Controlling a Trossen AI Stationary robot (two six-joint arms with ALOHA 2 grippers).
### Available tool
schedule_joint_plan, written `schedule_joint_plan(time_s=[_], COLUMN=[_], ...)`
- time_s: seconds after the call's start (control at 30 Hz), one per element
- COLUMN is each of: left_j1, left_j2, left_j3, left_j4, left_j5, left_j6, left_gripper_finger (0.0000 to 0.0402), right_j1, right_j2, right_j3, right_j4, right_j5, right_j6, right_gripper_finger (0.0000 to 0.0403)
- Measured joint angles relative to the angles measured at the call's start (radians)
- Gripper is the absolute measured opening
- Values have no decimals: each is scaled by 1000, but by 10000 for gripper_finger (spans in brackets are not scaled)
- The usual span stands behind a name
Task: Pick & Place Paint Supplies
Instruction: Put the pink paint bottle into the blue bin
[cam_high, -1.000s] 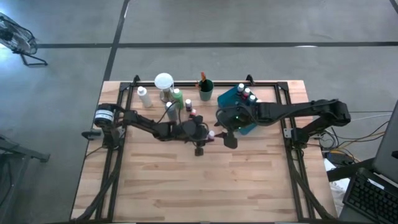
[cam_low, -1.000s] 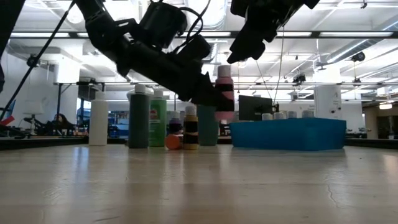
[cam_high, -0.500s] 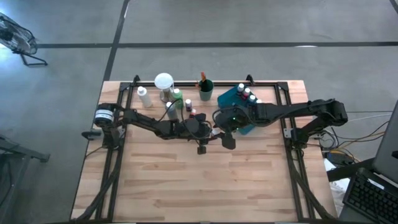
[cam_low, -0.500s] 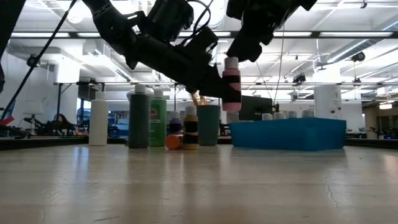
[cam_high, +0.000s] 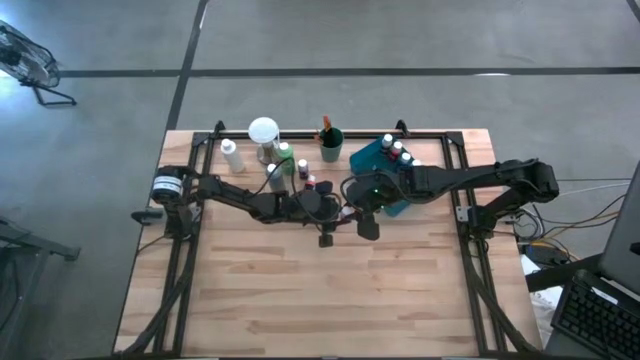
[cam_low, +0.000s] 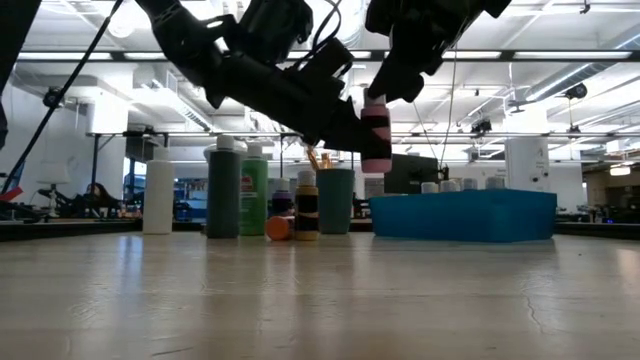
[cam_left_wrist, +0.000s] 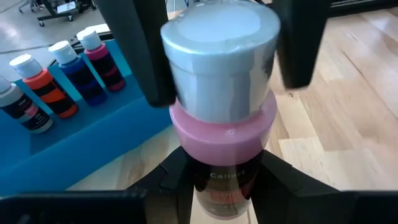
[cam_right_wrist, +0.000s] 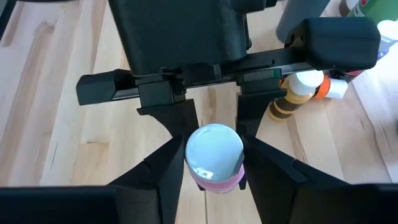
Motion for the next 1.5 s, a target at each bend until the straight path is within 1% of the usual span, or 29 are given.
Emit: schedule_joint_plan(time_s=[0.4, 0.67, 0.93, 1.1, 1.2, 1.3, 1.43, 1.5], left_j1=[0, 0, 0, 0, 0, 3, 11, 16], left_j2=[0, 0, -1, -28, -59, -90, -126, -150], left_j3=[6, 8, 9, 7, 4, 4, 2, 2], left_j4=[-6, -7, -17, -50, -73, -95, -200, -241], left_j5=[11, 11, 12, 8, 6, 0, -8, -44], left_j6=[-5, -3, 3, 5, 4, 4, 7, 7], left_gripper_finger=[122, 127, 169, 190, 212, 240, 277, 289], right_j1=[0, 0, 0, 0, 0, 1, 3, 2], right_j2=[0, 0, -16, -42, -57, -80, -116, -143], right_j3=[0, 0, -1, -1, -2, -2, -1, -1], right_j4=[-4, -5, -14, -69, -99, -119, -162, -203], right_j5=[8, 8, 7, 29, 40, 61, 113, 154], right_j6=[-12, -12, -11, 21, 40, 45, 58, 81], right_gripper_finger=[117, 116, 116, 116, 116, 116, 116, 116])
